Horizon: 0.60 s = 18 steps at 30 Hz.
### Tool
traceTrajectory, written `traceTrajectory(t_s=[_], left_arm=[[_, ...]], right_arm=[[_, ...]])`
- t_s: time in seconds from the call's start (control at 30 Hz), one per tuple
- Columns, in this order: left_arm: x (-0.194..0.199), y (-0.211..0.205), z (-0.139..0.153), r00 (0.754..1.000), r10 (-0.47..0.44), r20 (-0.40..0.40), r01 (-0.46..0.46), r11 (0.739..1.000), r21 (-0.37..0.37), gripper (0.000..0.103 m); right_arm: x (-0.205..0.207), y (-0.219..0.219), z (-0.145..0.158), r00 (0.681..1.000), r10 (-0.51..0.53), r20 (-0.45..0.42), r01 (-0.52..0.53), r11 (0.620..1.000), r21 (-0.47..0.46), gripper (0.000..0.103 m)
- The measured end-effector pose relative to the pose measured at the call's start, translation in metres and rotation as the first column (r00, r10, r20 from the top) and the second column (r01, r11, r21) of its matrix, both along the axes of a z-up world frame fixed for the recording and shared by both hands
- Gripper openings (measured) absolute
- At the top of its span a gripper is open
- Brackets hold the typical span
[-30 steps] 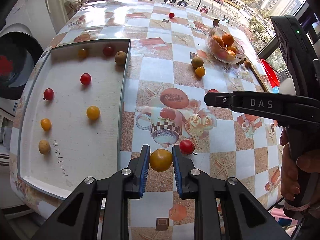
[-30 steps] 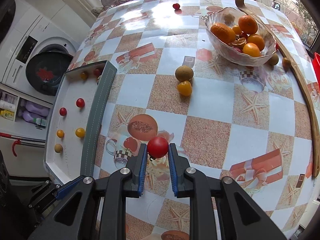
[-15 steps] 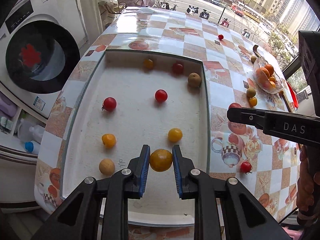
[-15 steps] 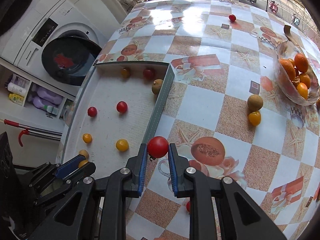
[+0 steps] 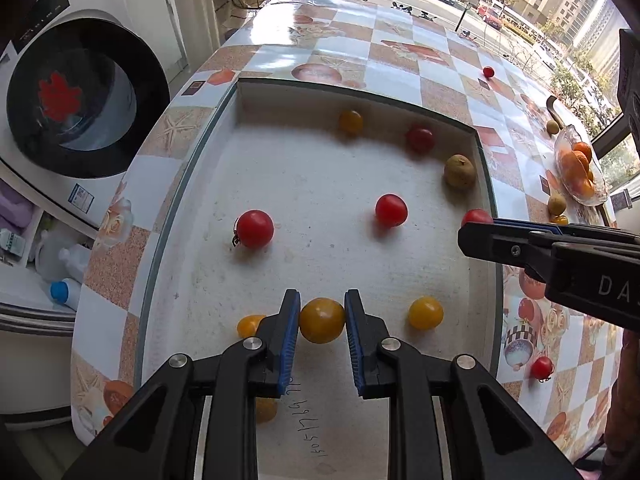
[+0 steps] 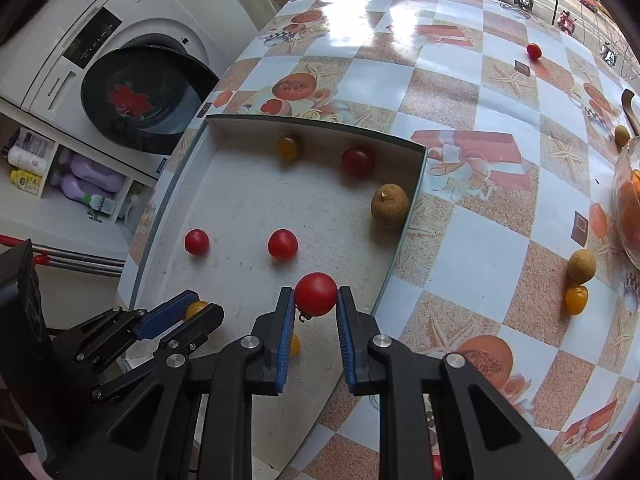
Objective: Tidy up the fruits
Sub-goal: 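Carry both tomatoes over the white tray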
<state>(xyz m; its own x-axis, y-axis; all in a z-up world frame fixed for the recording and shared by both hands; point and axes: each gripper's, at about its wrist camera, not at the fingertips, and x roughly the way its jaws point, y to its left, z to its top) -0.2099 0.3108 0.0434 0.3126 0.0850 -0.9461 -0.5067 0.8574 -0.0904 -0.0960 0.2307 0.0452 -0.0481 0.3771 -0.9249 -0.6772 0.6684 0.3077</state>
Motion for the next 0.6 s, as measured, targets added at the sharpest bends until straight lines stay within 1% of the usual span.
traceTrajectory(t_s=[0.37, 0.6], left_arm=[[0.005, 0.0, -0.011, 0.999, -0.027, -0.025, 0.028, 1.0, 0.008, 0.024], [0.009, 0.0, -0.012, 0.999, -0.034, -0.028, 0.034, 0.999, 0.019, 0.024]], right_arm=[[0.002, 0.016, -0.015, 1.0, 0.021, 0.008, -0.021, 0.999, -0.041, 0.023], [0.006, 0.022, -0.025, 1.0, 0.022, 0.008, -0.022, 0.998, -0.065, 0.023]])
